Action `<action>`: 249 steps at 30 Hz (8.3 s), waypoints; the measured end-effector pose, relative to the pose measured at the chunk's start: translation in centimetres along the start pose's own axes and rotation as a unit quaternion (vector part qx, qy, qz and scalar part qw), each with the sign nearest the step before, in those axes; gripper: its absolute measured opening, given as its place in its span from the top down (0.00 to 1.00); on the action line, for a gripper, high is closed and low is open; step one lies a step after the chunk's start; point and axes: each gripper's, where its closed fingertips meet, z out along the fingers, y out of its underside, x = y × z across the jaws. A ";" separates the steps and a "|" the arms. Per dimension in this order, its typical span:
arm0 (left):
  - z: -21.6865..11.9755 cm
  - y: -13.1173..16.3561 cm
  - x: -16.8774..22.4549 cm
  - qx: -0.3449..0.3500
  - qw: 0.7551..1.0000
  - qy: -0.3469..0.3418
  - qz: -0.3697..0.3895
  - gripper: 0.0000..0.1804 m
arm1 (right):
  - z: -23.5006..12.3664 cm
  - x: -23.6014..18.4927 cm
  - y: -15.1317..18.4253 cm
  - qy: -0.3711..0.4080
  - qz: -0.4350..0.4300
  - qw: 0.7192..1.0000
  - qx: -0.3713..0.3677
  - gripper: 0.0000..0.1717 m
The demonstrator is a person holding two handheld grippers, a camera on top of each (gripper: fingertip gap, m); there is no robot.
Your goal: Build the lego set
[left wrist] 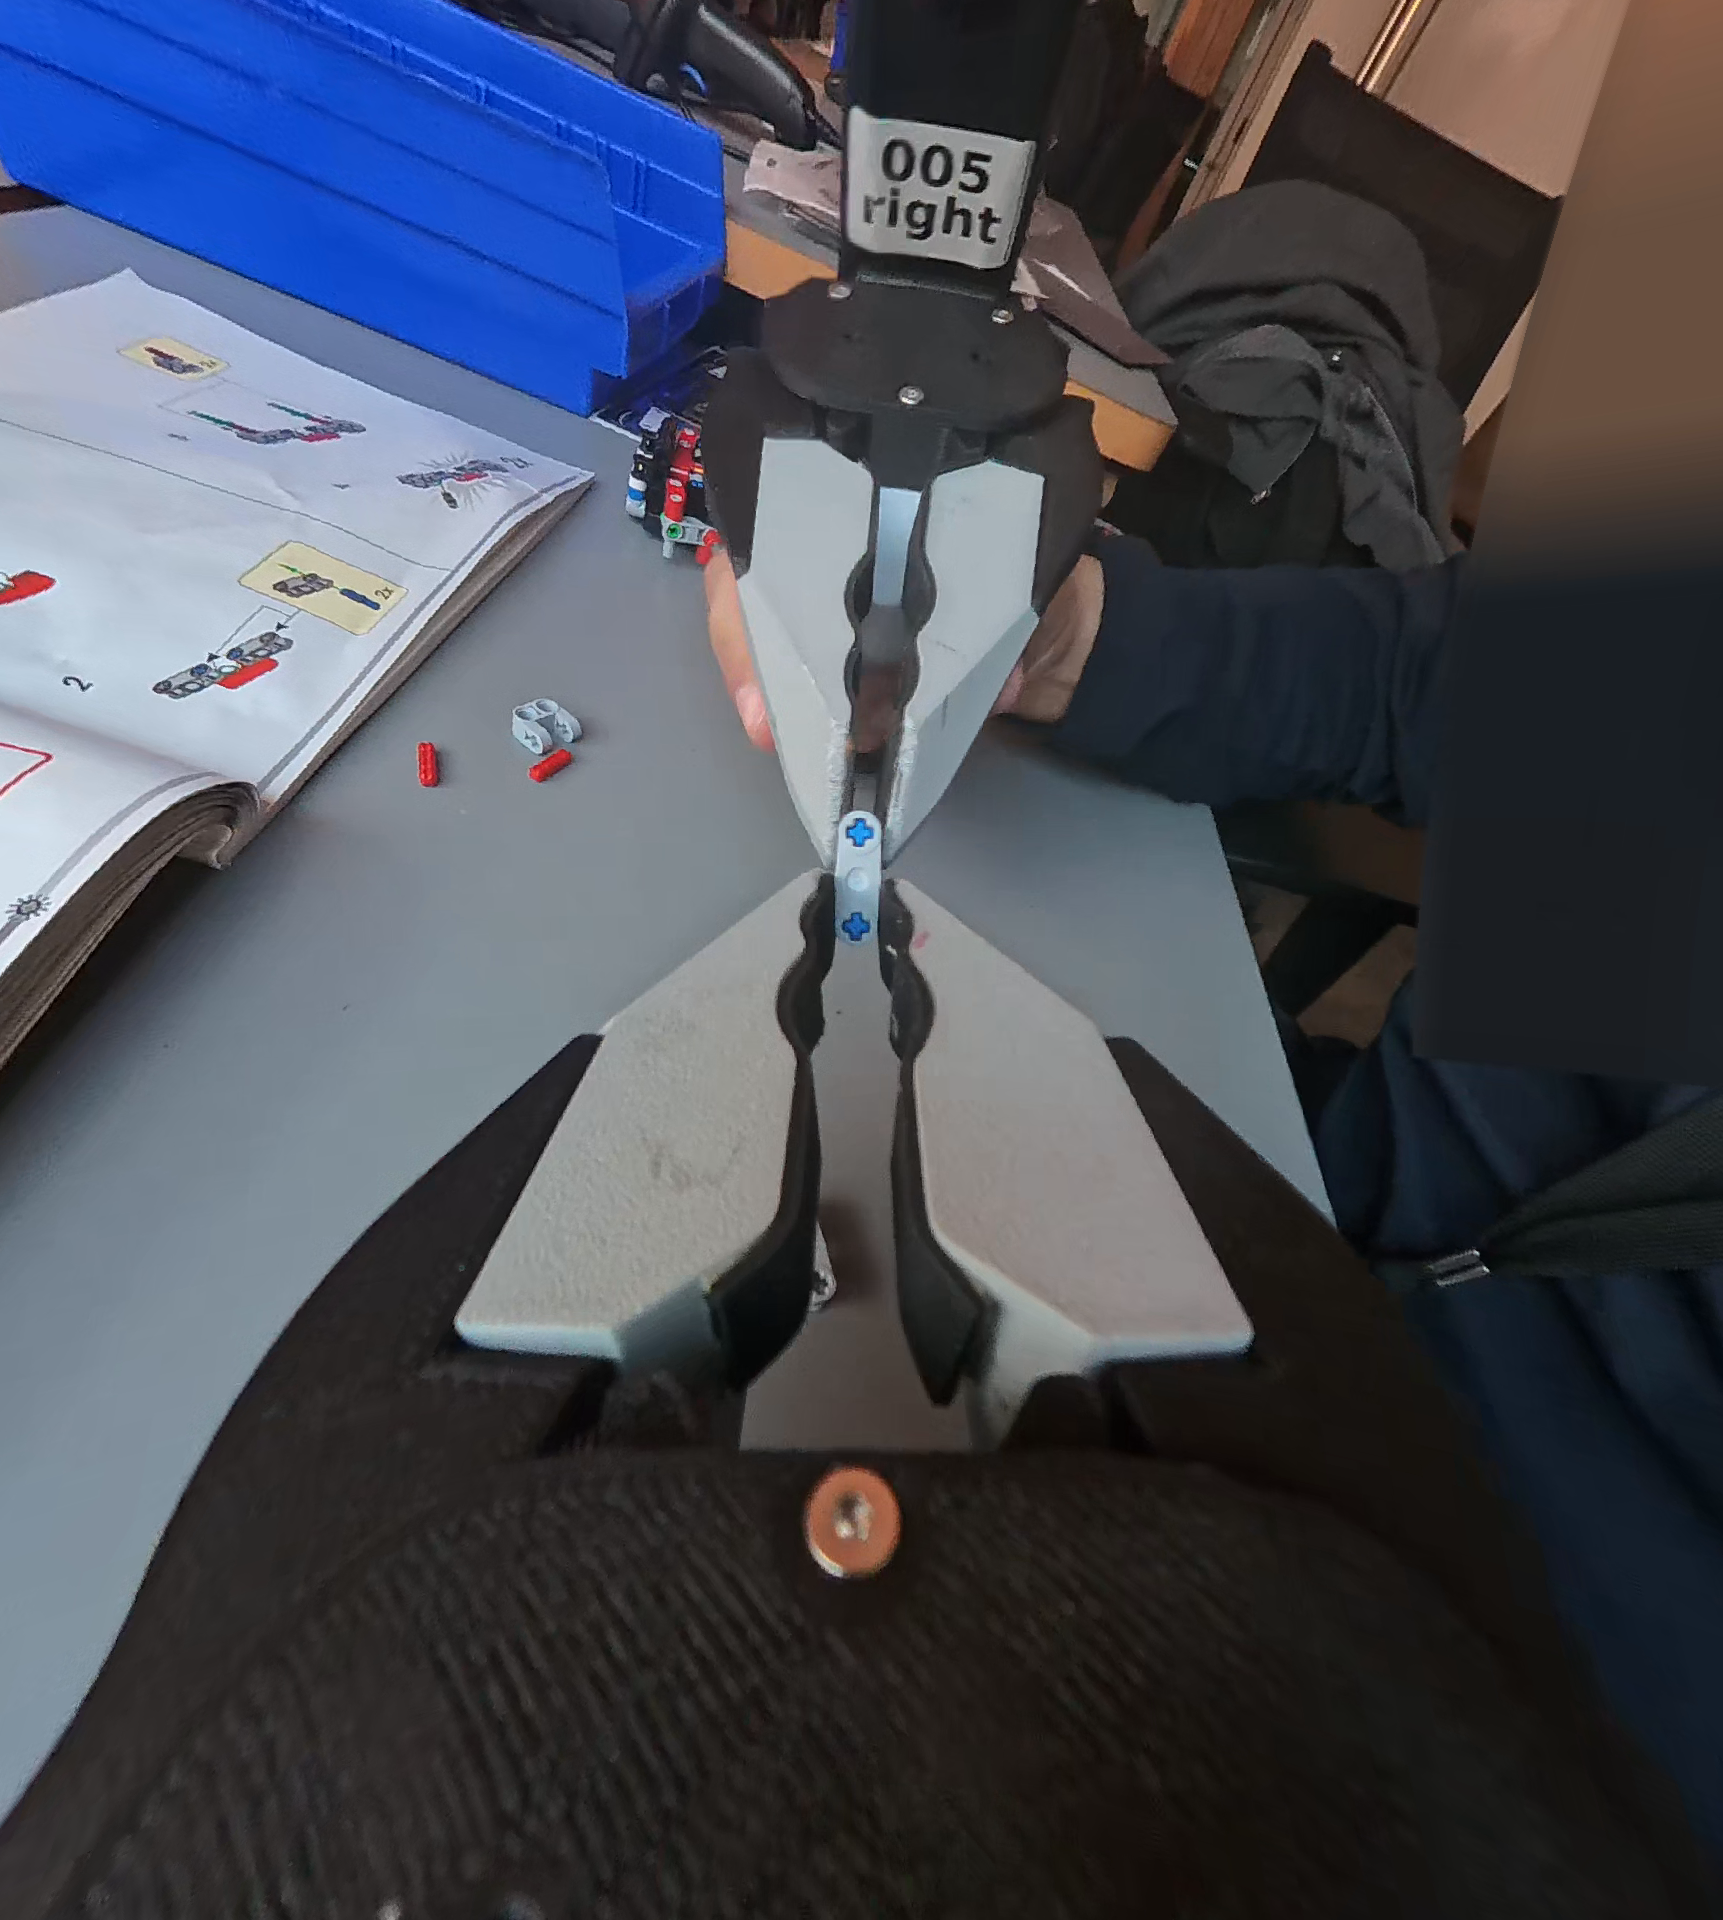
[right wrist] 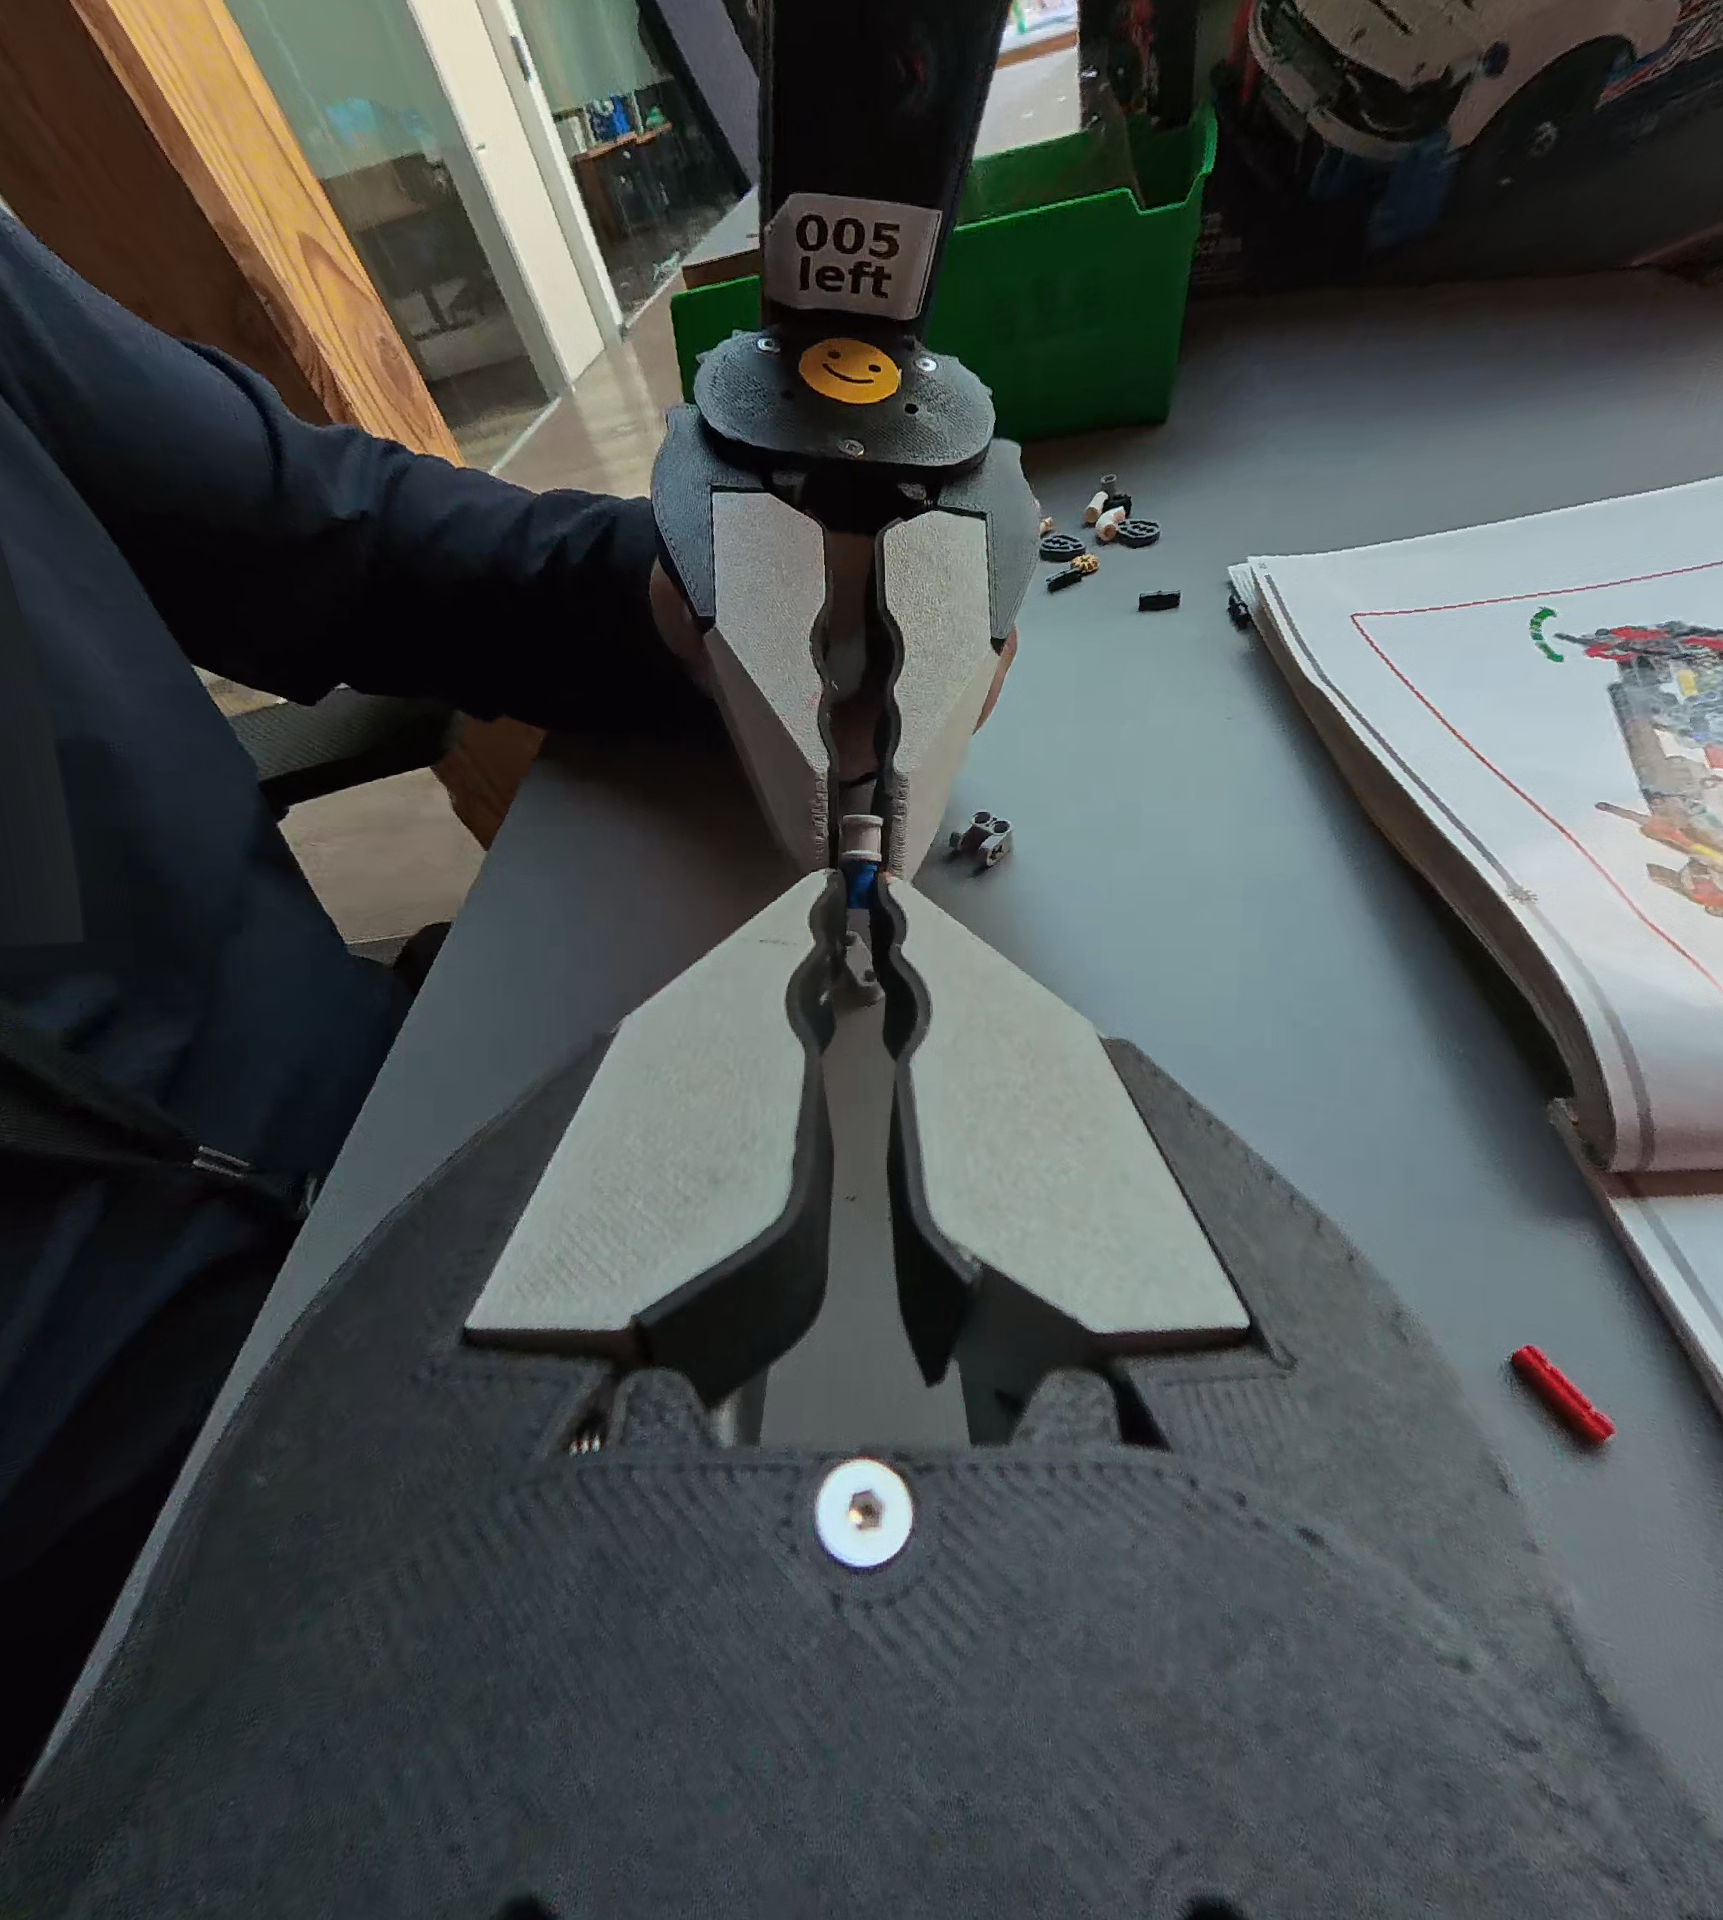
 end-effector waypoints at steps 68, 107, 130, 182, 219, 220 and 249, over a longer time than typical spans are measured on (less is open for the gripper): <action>-0.8 -0.8 -2.0 0.074 0.992 -0.026 -0.098 0.97 | 0.6 2.1 -1.0 0.023 0.029 0.999 0.034 0.99; -1.0 1.5 -5.2 -0.047 0.972 -0.221 0.061 0.97 | 2.2 4.9 2.5 0.057 0.151 0.985 -0.060 1.00; -1.5 -0.6 -2.8 0.081 0.986 -0.015 -0.148 0.97 | 1.1 2.7 -0.1 -0.011 0.087 0.996 0.016 0.99; -2.0 -0.8 -3.3 0.090 0.980 -0.006 -0.177 0.97 | 1.4 3.9 -0.4 0.010 0.127 0.992 0.024 0.93; -3.1 -3.1 -4.6 -0.039 0.868 -0.358 0.343 0.79 | -0.7 4.6 -2.0 -0.002 0.211 0.968 0.138 1.00; -3.4 -3.2 -4.7 -0.019 0.898 -0.328 0.291 0.78 | -0.9 4.4 -2.1 -0.005 0.205 0.969 0.141 1.00; -1.8 -2.5 -0.9 0.055 0.996 0.015 -0.073 0.97 | -0.1 1.3 -3.5 -0.079 0.140 0.978 0.133 1.00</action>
